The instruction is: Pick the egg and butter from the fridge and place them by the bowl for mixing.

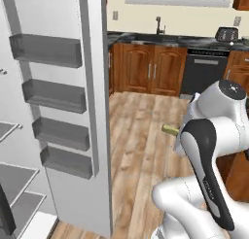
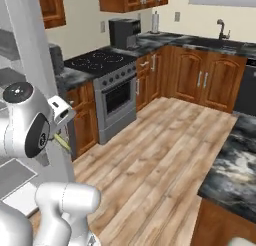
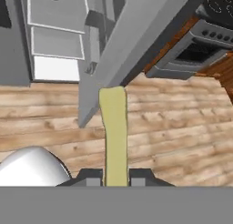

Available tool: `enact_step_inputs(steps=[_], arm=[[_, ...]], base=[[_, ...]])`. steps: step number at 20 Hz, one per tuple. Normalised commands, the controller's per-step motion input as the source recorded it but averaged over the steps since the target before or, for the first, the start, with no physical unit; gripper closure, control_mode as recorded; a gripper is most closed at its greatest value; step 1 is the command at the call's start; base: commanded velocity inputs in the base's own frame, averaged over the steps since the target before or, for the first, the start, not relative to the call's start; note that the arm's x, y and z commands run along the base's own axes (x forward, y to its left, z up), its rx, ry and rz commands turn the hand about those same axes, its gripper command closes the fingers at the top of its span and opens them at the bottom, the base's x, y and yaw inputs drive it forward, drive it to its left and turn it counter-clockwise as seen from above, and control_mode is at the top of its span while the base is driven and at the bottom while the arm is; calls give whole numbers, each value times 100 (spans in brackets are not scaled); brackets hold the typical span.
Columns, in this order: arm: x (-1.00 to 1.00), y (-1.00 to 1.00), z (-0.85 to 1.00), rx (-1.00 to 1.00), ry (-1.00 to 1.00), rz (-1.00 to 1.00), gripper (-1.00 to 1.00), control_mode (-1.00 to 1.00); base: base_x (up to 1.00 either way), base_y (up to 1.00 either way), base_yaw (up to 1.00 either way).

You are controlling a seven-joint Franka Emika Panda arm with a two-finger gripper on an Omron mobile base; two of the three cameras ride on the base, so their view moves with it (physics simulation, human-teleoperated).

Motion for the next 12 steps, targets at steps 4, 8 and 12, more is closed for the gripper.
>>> enact_step_inputs(steps=[4,8,12], arm=[[0,0,0,0,0,0,100,100],[0,0,0,0,0,0,100,100],[0,0,0,0,0,0,100,100]], base=[[8,2,-82],[43,-7,-34],[68,-5,-7]])
